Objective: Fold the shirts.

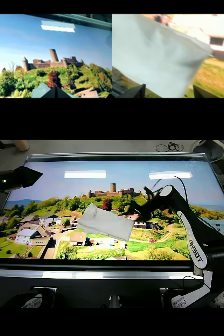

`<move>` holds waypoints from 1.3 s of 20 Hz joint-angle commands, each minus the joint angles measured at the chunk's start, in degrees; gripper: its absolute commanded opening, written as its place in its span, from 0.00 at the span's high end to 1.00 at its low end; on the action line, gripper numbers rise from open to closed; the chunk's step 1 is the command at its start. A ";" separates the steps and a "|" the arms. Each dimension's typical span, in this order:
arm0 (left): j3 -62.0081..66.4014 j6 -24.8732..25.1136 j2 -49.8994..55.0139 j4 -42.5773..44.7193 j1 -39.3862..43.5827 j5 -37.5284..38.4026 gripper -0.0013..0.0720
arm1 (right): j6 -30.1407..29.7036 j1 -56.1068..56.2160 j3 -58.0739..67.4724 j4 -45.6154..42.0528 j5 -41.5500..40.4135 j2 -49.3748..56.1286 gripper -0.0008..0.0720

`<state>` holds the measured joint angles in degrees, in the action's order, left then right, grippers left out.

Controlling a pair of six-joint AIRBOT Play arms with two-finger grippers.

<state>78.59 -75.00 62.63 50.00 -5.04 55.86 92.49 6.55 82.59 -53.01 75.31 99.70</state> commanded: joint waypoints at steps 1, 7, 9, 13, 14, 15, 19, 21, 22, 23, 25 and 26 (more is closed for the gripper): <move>-2.43 -0.31 -0.20 1.70 0.11 0.31 0.94 | 1.20 -0.55 -6.93 -6.93 0.31 -0.48 0.14; -2.54 -1.11 -0.39 1.62 0.13 1.81 0.94 | -0.52 4.68 -8.41 8.70 -12.04 4.50 0.40; -2.54 -1.11 -0.39 1.64 0.13 1.77 0.94 | -5.38 3.96 -7.13 14.27 -12.52 4.33 0.95; -2.56 -1.07 -0.35 1.68 0.11 1.73 0.95 | -9.31 -5.79 3.43 15.69 -4.66 -1.42 0.96; -2.56 -1.05 -0.31 1.68 0.11 1.70 0.94 | -7.52 -10.01 6.34 14.19 -2.78 -3.78 0.96; -2.58 -1.03 -0.22 1.68 0.11 1.57 0.94 | -5.11 -14.23 8.70 11.54 -1.22 -5.99 0.96; -2.58 -1.03 -0.17 1.68 0.13 0.20 0.94 | -1.64 -31.43 13.55 2.19 5.92 -13.77 0.96; -2.58 -1.01 -0.17 1.68 0.13 0.07 0.94 | -1.64 -39.67 14.49 0.15 9.57 -16.00 0.96; -2.58 -1.01 -0.17 1.68 0.13 0.07 0.94 | -1.64 -43.80 14.49 -0.22 10.80 -16.94 0.96; -2.58 -1.01 -0.20 1.68 0.11 0.07 0.94 | -1.64 -47.32 14.49 -0.24 11.69 -17.62 0.96; -2.58 -0.87 -0.20 1.68 0.13 0.07 0.94 | -1.62 -53.99 14.49 -0.22 13.09 -18.62 0.96; -2.58 -0.87 -0.20 1.66 0.13 0.09 0.94 | -1.60 -56.54 14.49 -0.22 13.66 -18.91 0.96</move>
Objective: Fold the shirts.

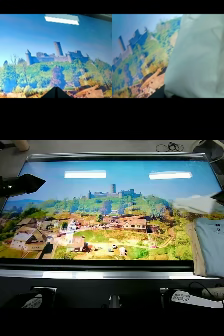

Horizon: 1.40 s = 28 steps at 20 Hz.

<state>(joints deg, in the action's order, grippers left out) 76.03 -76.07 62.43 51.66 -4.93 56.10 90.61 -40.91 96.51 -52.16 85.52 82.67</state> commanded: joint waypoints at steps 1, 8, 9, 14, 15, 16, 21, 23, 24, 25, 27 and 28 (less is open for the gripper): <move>-0.02 0.20 0.00 0.02 0.02 -0.13 0.94 | 0.61 -11.32 0.55 -1.07 4.39 -2.10 0.96; -0.02 0.24 0.00 0.02 0.02 -0.11 0.94 | 4.83 -18.40 0.46 -21.75 15.56 -2.21 0.96; -0.02 0.22 0.00 0.02 0.02 -0.09 0.94 | 5.14 -18.40 -0.39 -25.62 16.24 -2.38 0.96; -0.02 0.22 0.00 0.00 0.02 0.00 0.94 | 5.60 -18.40 -16.20 -36.17 16.26 -5.18 0.96; -0.02 0.22 0.00 0.00 0.02 0.00 0.94 | 5.60 -18.40 -20.90 -37.90 14.95 -6.01 0.96; -0.02 0.20 0.00 0.00 0.02 0.00 0.94 | 5.62 -18.40 -24.94 -39.56 13.51 -6.71 0.96; 0.00 0.17 -0.02 -0.26 0.02 -0.02 0.94 | 3.74 -18.34 -30.23 -41.35 0.70 -7.32 0.02; 0.35 0.20 0.02 -0.46 0.31 -0.22 0.94 | 1.88 -18.32 -22.80 -38.66 -2.49 -7.32 0.03; 0.92 0.17 0.20 0.57 0.76 -0.39 0.95 | 0.85 -17.77 -17.73 -34.99 -5.33 -7.32 0.04; 2.56 -0.24 0.92 4.07 1.92 -0.35 0.95 | -0.90 -15.76 -11.72 -30.97 -9.14 -7.32 0.07; 8.63 -7.26 4.79 20.63 6.38 0.72 0.95 | -3.08 -6.82 -1.97 -27.93 -15.78 -7.32 0.09; 12.33 -12.00 7.82 30.45 9.11 2.78 0.95 | -3.26 -0.63 0.92 -28.00 -17.62 -7.28 0.09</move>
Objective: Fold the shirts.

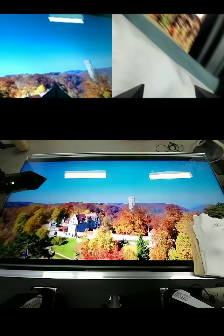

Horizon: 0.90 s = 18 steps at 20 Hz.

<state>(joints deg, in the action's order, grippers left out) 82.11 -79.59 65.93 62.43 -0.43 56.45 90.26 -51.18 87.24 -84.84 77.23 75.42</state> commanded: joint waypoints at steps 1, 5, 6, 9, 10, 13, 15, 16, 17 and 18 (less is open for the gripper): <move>10.03 -13.05 8.00 28.85 7.39 5.68 0.95 | -2.51 16.90 11.28 4.70 -10.54 0.00 0.09; 14.78 -16.81 19.04 34.36 12.94 20.76 0.20 | 3.89 41.05 11.23 -1.16 2.40 7.41 0.09; 14.40 -18.08 20.96 34.38 13.53 25.81 0.15 | 4.70 43.85 11.23 0.15 8.20 10.49 0.09; 10.88 -18.23 21.90 33.97 14.10 27.45 0.15 | 6.34 47.58 11.19 2.56 16.00 17.07 0.09; 10.95 -18.21 21.90 33.99 14.10 26.86 0.15 | 7.39 47.58 11.19 2.73 15.80 17.62 0.09; 10.93 -18.18 21.97 34.01 14.03 26.53 0.15 | 8.09 47.56 11.19 0.81 16.20 17.66 0.09; 10.93 -18.18 21.97 34.01 14.03 26.56 0.15 | 8.09 47.58 11.19 0.57 16.74 17.66 0.09; 10.93 -18.18 22.03 33.99 14.03 26.53 0.15 | 8.09 47.58 11.19 0.59 16.74 17.66 0.09; 10.93 -18.18 22.14 33.99 14.10 26.53 0.15 | 8.09 47.56 11.19 0.59 16.76 17.66 0.09; 10.93 -18.18 22.25 33.99 14.10 26.53 0.15 | 8.09 47.58 11.19 0.59 16.74 17.66 0.09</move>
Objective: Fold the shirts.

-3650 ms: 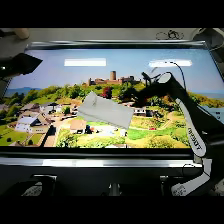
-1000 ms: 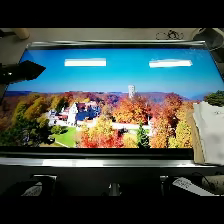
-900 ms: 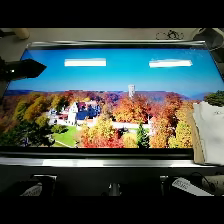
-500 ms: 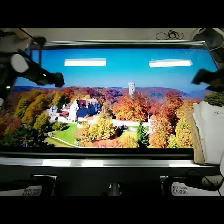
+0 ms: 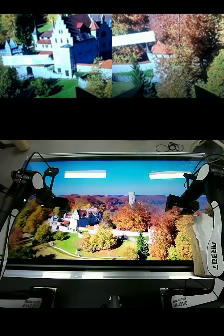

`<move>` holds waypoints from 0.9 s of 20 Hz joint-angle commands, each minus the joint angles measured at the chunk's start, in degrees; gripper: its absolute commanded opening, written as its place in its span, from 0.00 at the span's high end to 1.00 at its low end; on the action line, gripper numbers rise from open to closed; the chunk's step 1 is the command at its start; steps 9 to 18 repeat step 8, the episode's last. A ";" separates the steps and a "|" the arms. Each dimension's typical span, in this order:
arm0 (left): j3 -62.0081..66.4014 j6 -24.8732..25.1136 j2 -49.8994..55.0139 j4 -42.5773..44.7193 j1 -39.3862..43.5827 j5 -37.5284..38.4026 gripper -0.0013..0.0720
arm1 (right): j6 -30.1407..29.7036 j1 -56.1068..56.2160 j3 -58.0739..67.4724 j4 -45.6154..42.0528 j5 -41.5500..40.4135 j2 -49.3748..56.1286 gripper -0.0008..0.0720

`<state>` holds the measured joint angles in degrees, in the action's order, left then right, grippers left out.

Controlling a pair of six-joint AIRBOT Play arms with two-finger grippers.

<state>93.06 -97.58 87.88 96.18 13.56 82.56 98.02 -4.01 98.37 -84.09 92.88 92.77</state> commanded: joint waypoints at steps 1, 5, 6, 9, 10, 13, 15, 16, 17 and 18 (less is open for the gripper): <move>-0.02 -0.20 0.39 0.24 0.11 0.42 0.15 | 0.33 0.42 0.07 -0.15 1.09 0.31 0.09; -0.02 -0.20 1.07 0.24 0.11 0.42 0.15 | 0.33 0.42 0.07 -0.15 1.09 0.31 0.09; -0.02 -0.20 1.38 0.24 0.11 0.42 0.15 | 0.33 0.42 0.07 -0.15 1.11 0.31 0.09; -0.02 -0.20 2.03 0.24 0.11 0.39 0.15 | 0.33 0.42 0.07 -0.15 1.09 0.31 0.09; -0.02 -0.20 2.03 0.24 0.11 0.39 0.15 | 0.33 0.42 0.07 -0.15 1.09 0.31 0.09; -0.02 -0.20 2.03 0.24 0.11 0.39 0.15 | 0.33 0.42 0.07 -0.15 1.09 0.31 0.09; -0.02 -0.20 2.03 0.24 0.11 0.39 0.15 | 0.33 0.42 0.07 -0.15 1.09 0.31 0.09; -0.02 -0.20 2.03 0.24 0.11 0.39 0.15 | 0.33 0.42 0.07 -0.15 1.09 0.31 0.09; -0.02 -0.20 2.03 0.24 0.11 0.39 0.15 | 0.33 0.42 0.07 -0.15 1.09 0.31 0.09; -0.02 -0.20 2.03 0.24 0.11 0.39 0.15 | 0.33 0.42 0.07 -0.15 1.09 0.31 0.09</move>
